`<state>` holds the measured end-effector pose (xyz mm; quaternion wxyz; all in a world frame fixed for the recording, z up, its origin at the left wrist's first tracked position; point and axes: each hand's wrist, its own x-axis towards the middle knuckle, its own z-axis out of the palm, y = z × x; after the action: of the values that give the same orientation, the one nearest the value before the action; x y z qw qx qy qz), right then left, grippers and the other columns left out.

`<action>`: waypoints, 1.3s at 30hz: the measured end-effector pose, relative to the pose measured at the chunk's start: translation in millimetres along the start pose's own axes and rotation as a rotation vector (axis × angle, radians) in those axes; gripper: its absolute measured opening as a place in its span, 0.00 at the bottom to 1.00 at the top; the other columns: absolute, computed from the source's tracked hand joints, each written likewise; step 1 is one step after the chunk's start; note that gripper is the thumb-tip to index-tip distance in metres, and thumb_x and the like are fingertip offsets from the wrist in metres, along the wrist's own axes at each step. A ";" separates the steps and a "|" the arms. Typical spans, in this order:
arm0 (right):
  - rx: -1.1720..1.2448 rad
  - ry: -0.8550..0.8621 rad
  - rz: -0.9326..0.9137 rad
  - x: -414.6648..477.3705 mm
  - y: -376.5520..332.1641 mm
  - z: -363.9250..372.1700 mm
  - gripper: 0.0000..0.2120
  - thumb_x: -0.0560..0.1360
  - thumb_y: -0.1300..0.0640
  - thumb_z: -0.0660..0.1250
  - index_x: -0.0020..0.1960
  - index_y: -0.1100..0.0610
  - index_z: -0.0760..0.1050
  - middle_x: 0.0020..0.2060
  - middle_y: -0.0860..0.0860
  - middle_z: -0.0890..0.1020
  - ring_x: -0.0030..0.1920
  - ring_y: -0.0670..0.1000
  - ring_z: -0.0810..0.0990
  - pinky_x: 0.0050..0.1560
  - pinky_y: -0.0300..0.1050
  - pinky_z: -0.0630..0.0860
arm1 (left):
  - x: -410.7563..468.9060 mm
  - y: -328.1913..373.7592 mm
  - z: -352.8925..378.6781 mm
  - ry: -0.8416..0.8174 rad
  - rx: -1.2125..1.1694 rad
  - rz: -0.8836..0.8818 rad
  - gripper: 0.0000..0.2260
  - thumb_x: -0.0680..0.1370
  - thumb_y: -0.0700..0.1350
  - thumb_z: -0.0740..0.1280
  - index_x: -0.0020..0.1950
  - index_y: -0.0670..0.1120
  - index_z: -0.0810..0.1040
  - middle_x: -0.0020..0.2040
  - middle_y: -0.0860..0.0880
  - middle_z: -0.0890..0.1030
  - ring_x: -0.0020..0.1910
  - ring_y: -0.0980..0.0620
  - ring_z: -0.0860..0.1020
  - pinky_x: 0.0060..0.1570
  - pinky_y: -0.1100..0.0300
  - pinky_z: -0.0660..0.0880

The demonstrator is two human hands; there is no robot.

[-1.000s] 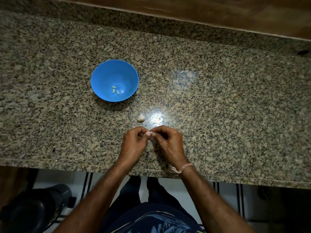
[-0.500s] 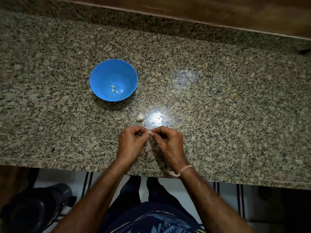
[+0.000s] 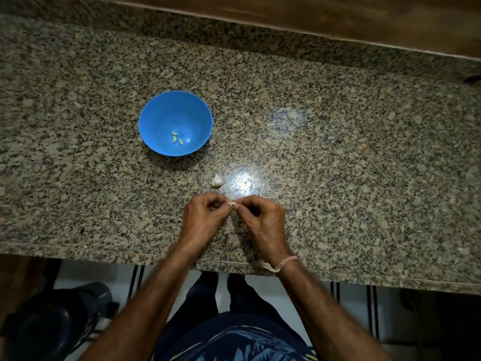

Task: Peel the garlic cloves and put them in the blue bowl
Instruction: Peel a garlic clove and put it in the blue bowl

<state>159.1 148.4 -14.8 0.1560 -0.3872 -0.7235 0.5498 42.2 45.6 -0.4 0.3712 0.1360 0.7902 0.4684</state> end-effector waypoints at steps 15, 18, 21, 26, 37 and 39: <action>0.069 -0.073 0.072 3.0 -4.0 -4.1 0.05 0.76 0.60 0.76 0.51 0.59 0.86 0.43 0.49 0.88 0.44 0.46 0.87 0.48 0.41 0.84 | 9.9 -20.6 -1.1 -0.154 -0.600 -0.396 0.06 0.79 0.39 0.72 0.54 0.36 0.83 0.39 0.45 0.83 0.35 0.54 0.79 0.36 0.62 0.78; 0.067 -0.073 0.075 3.0 -3.8 -3.2 0.05 0.76 0.59 0.76 0.51 0.58 0.86 0.43 0.49 0.88 0.45 0.46 0.87 0.49 0.43 0.84 | 9.5 -19.9 -2.1 -0.166 -0.548 -0.361 0.06 0.80 0.39 0.71 0.54 0.37 0.83 0.38 0.46 0.83 0.35 0.53 0.78 0.40 0.59 0.76; 0.101 -0.087 0.121 6.3 -5.2 -3.2 0.05 0.76 0.58 0.76 0.51 0.59 0.86 0.43 0.50 0.88 0.45 0.48 0.87 0.49 0.44 0.84 | 7.9 -17.0 -4.1 -0.174 -0.539 -0.333 0.03 0.80 0.38 0.71 0.52 0.40 0.83 0.37 0.47 0.82 0.35 0.53 0.78 0.40 0.59 0.76; 0.078 -0.109 0.165 6.3 -3.2 -2.1 0.05 0.76 0.58 0.77 0.49 0.59 0.86 0.41 0.51 0.88 0.43 0.50 0.87 0.49 0.51 0.86 | 4.4 -11.9 -11.0 -0.131 -0.161 -0.070 0.03 0.79 0.41 0.72 0.47 0.43 0.84 0.38 0.45 0.83 0.36 0.52 0.78 0.38 0.59 0.77; -0.097 -0.079 0.086 5.3 -5.6 0.9 0.04 0.78 0.56 0.75 0.49 0.56 0.86 0.41 0.47 0.87 0.42 0.43 0.85 0.46 0.38 0.83 | 3.1 -12.6 -4.1 0.017 0.235 0.141 0.04 0.78 0.45 0.71 0.46 0.46 0.83 0.38 0.51 0.82 0.34 0.59 0.76 0.32 0.70 0.71; -0.229 -0.081 0.020 5.8 -5.4 1.1 0.03 0.79 0.57 0.73 0.50 0.56 0.85 0.41 0.46 0.86 0.41 0.40 0.83 0.45 0.33 0.80 | 7.9 -13.6 -3.6 -0.099 -0.088 -0.153 0.06 0.80 0.43 0.70 0.49 0.41 0.84 0.39 0.48 0.81 0.33 0.56 0.76 0.33 0.68 0.72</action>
<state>152.5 151.3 -11.5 0.0759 -0.3871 -0.7835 0.4802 36.0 40.6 -14.4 0.4500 0.0817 0.7576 0.4657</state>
